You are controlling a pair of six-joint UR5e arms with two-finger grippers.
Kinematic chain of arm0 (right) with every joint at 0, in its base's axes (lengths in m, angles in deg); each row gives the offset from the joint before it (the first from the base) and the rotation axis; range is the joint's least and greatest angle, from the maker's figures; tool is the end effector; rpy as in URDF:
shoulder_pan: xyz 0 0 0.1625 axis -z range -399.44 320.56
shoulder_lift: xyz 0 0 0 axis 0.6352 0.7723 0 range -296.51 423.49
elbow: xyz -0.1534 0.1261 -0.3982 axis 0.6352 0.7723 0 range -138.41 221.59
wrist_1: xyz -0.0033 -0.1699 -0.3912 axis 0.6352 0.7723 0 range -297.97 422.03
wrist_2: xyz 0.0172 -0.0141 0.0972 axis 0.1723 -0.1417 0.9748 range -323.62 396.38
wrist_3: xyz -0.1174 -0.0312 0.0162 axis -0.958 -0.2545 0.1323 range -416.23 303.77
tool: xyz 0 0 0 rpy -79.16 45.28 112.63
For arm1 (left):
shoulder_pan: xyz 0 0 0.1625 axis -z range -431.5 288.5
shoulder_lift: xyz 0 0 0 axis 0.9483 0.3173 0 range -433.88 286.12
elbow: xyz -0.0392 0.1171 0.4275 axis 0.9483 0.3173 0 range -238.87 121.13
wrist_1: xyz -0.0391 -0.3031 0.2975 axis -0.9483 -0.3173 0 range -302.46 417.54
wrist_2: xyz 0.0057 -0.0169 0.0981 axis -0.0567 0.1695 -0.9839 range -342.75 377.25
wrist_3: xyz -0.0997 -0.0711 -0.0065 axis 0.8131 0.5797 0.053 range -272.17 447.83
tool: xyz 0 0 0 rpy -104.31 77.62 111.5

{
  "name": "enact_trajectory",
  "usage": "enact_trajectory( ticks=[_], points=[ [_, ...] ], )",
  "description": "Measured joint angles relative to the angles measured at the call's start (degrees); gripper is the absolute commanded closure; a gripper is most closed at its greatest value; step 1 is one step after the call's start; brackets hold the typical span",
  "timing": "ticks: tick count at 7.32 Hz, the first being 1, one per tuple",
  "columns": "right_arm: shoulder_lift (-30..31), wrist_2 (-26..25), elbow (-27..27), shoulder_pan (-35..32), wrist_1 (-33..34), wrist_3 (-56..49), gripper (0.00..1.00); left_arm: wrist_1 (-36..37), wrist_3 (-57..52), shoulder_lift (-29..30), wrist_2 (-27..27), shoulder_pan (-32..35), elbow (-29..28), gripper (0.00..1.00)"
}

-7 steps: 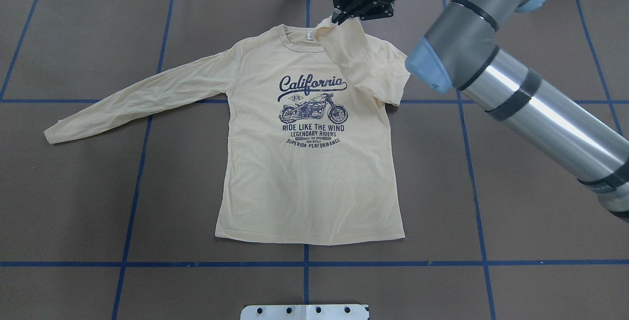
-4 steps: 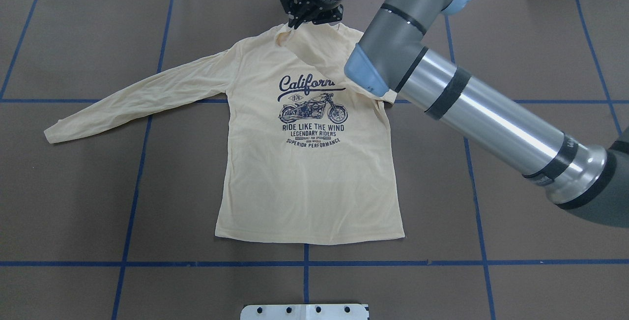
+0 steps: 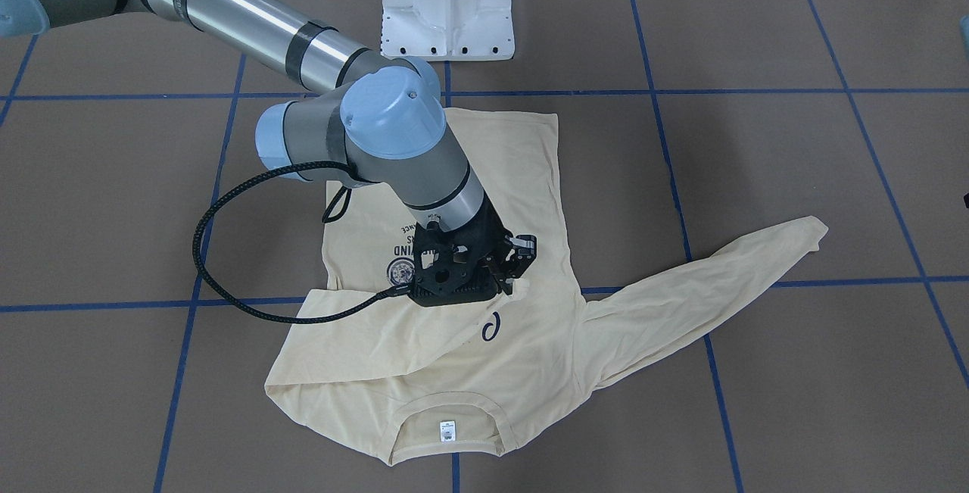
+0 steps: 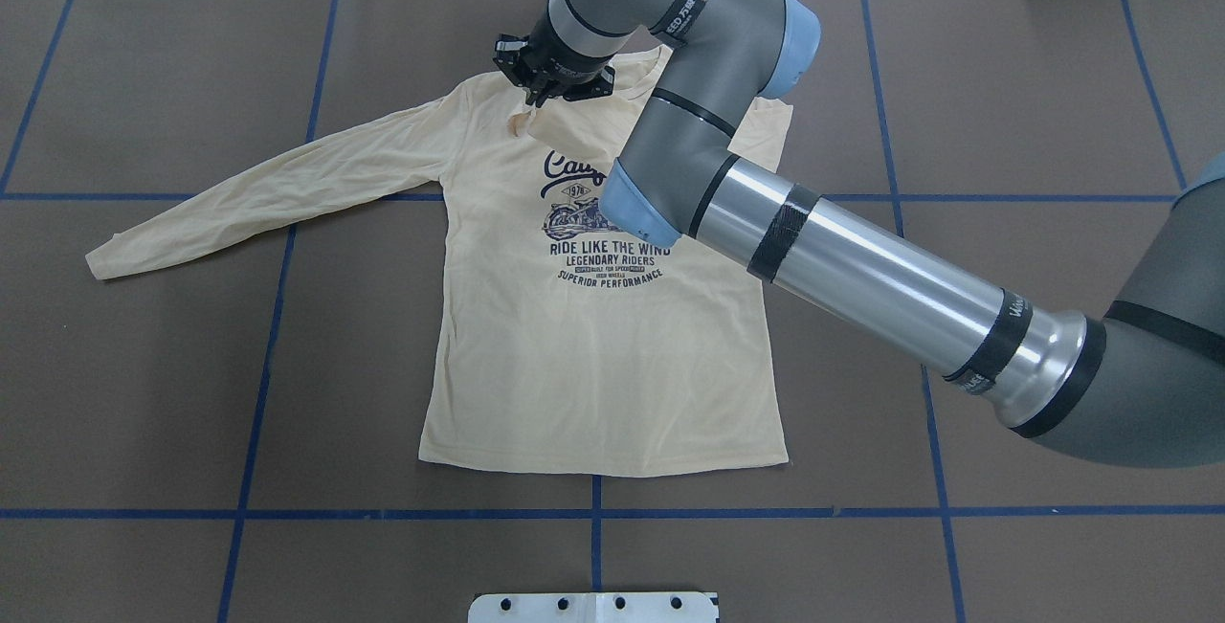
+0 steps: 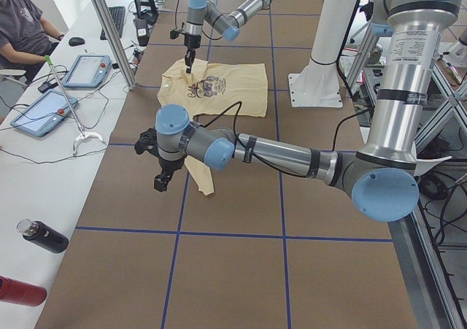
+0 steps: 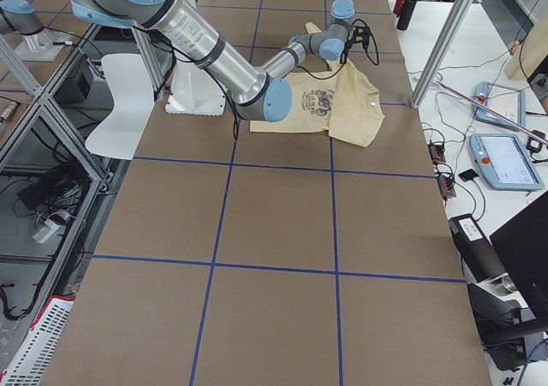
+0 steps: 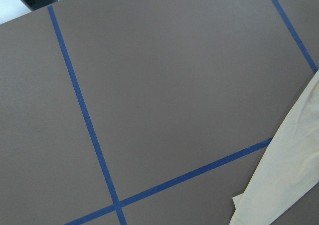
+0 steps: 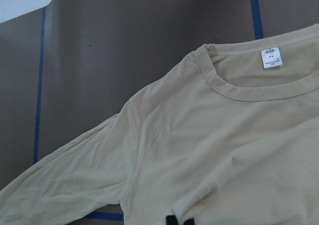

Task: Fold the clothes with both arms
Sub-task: 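Lift the cuff with the right gripper and carry it across toward the collar, then lay the sleeve down across the chest and release with the right gripper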

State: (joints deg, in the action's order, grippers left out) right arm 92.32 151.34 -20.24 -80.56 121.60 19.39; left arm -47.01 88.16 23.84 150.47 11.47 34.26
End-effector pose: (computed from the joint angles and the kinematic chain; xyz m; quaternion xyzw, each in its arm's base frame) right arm -0.6044 -0.6360 0.1169 0.0763 -0.5398 0.0816 0.8343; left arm 0.0228 -0.5878 0.5651 0.1810 0.3716 0.1339 0.9007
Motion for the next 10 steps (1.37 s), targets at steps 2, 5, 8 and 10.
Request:
enact_trajectory(
  ticks=[2, 5, 8, 10],
  points=[
    [-1.67, -2.66, 2.77, 1.91, -1.7, 0.03, 1.0, 0.03, 0.12, 0.05, -0.06, 0.0, 0.02, 0.0],
    [-4.11, -6.68, 4.0, 2.85, -2.97, 0.51, 0.03, 0.05, 0.59, 0.09, -0.07, 0.01, 0.17, 0.0],
    [-5.19, -9.61, 4.02, 2.85, -4.0, 2.53, 0.01, 0.13, 1.25, 0.47, -0.2, 0.08, 0.27, 0.0],
    [-4.42, -10.34, 2.57, 2.34, -3.98, 6.89, 0.0, -0.72, 6.27, 0.75, -0.12, 0.05, 0.17, 0.0]
  ],
)
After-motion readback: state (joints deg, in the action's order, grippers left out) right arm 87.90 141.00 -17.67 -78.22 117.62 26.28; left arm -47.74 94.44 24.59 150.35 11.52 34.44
